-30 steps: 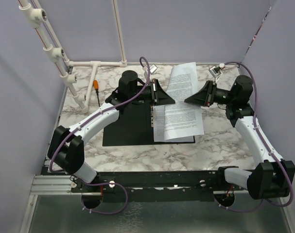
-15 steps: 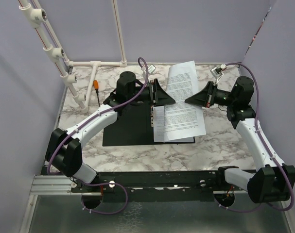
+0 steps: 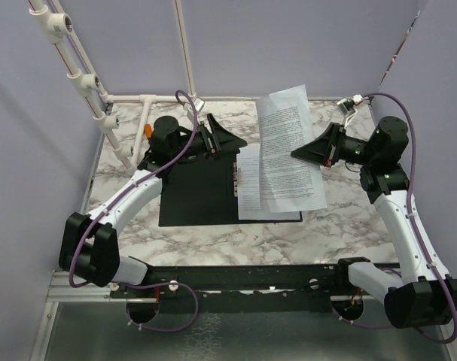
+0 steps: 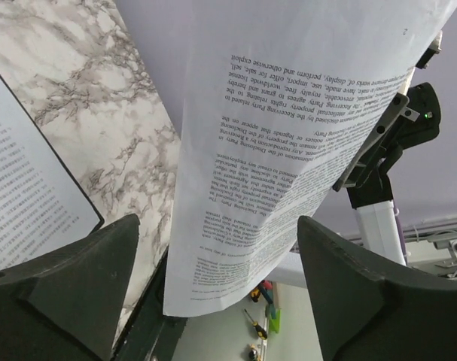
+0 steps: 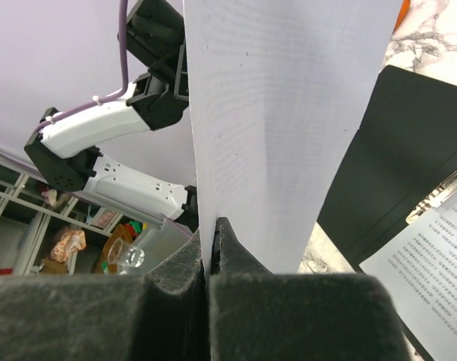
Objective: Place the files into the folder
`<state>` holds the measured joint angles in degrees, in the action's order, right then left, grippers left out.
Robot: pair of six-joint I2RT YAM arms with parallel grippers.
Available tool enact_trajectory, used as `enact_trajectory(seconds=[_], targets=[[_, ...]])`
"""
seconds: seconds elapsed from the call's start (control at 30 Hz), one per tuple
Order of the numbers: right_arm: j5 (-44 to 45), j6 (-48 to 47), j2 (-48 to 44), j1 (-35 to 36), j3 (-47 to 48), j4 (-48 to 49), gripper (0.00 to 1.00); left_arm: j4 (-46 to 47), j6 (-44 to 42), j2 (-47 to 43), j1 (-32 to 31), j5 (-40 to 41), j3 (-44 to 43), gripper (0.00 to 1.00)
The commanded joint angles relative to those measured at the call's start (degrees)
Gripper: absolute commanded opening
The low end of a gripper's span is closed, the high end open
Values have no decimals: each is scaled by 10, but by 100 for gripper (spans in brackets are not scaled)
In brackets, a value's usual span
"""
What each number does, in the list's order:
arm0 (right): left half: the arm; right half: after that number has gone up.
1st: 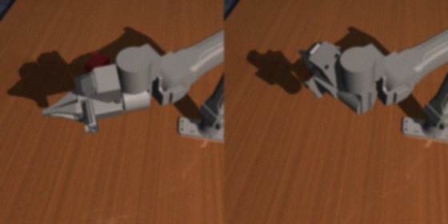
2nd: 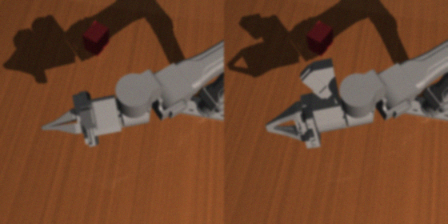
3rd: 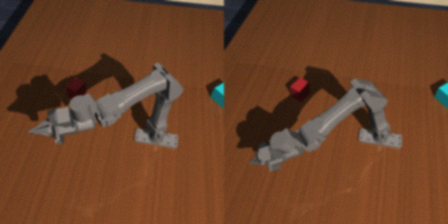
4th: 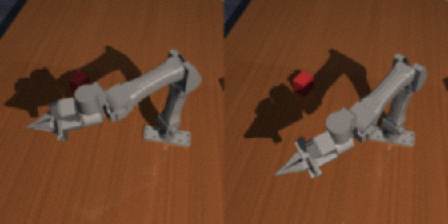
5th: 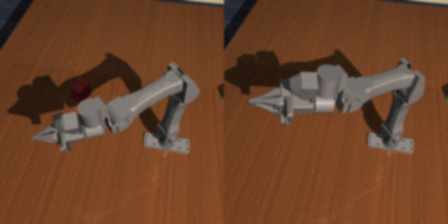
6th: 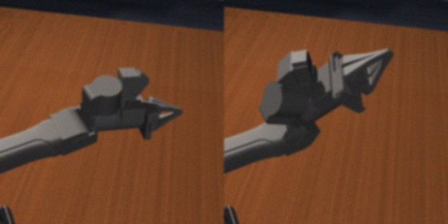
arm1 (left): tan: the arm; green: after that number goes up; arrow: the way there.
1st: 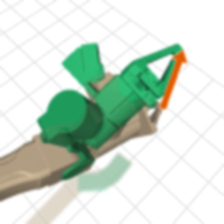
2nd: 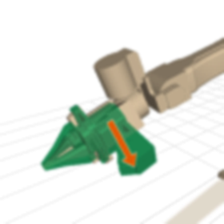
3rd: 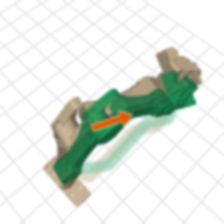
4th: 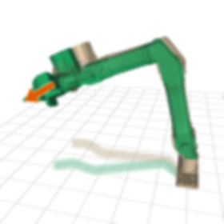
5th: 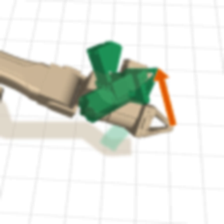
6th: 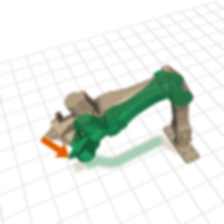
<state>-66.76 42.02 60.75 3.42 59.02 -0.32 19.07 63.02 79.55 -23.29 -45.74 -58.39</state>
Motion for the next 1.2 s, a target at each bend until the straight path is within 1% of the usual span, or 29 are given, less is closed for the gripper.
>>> enact_trajectory(seconds=[0.0,0.07,0.17,0.27,0.33,0.43,0.53,0.77,1.03,1.1,1.17], targets=[[-16,34,-7,2,11,22,1,118,47,-28,1,-33,23,92],[-23,61,-10,2,8,51,1,145,55,-38,1,-39,33,99],[-30,124,-17,2,-7,121,1,170,60,-51,0,-45,43,99],[-36,213,-23,2,-26,225,1,186,60,-61,1,-48,55,99],[-34,246,-25,3,-27,262,1,198,64,-67,0,-50,61,99],[-27,261,-26,8,-19,270,1,224,79,-73,1,-50,71,99],[-21,290,-24,18,-14,305,1,253,101,-79,0,-48,77,99],[2,332,-10,59,9,352,1,331,157,-89,-2,-45,94,99],[37,327,12,106,33,356,0,425,205,-89,-10,-46,115,99],[43,324,17,115,34,354,1,461,226,-89,-12,-45,120,99],[47,309,23,121,33,342,1,518,258,-85,-16,-43,125,99]])
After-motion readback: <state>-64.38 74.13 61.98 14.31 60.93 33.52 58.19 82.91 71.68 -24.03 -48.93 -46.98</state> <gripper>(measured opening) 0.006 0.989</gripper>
